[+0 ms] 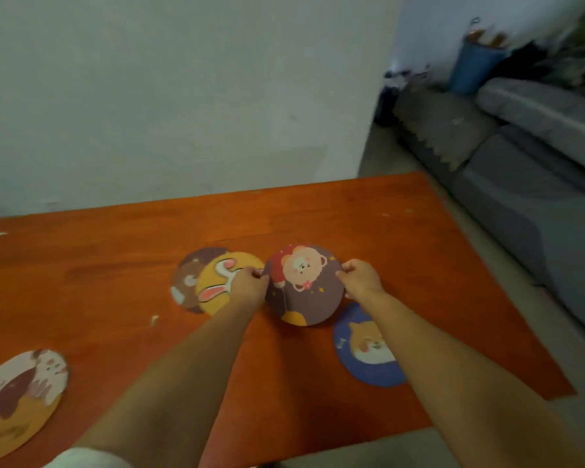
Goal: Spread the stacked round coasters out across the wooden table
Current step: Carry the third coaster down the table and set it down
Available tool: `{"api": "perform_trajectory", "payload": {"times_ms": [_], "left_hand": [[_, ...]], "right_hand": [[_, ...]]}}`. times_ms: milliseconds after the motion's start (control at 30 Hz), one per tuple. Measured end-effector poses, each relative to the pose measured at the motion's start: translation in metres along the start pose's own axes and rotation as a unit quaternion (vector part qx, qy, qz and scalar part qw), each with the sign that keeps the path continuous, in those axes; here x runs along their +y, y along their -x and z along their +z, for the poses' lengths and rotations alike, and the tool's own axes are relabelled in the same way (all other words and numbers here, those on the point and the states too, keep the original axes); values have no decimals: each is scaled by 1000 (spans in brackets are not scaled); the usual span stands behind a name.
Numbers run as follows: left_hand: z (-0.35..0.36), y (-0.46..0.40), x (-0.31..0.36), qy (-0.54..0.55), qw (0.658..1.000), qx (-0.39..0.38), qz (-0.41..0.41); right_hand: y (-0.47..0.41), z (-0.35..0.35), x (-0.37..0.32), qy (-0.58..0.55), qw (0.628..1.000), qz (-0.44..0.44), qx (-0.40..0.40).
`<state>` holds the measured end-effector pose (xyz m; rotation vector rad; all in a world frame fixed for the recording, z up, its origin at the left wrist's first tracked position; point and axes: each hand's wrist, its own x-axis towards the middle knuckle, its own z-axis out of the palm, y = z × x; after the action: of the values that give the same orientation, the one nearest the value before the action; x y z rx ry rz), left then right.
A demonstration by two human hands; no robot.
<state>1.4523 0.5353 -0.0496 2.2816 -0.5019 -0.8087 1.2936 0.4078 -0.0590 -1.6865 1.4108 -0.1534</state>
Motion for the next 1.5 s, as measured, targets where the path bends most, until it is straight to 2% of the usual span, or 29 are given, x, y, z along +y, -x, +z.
{"api": "perform_trajectory", "payload": {"times_ms": [267,433,1000,1200,1367,1500], "left_hand": [[189,92,122,8,994,-91,65],[266,118,171,3,989,-118,89],[368,48,283,13,997,-62,52],[397,30,315,66,998,-5,-13],[423,27,335,140,983,74,-90],[446,33,343,188,967,115,-126]], "right_hand": [[0,-202,154,-54,991,43,115],[-17,-283,207,-64,985,54,148],[-150,-392,213,-23,995,9,95],[-222,-425,202,12,999,-31,3],[-274,-447,182,74,988,-109,-81],[-300,-455,173,124,975,-139,-122]]}}
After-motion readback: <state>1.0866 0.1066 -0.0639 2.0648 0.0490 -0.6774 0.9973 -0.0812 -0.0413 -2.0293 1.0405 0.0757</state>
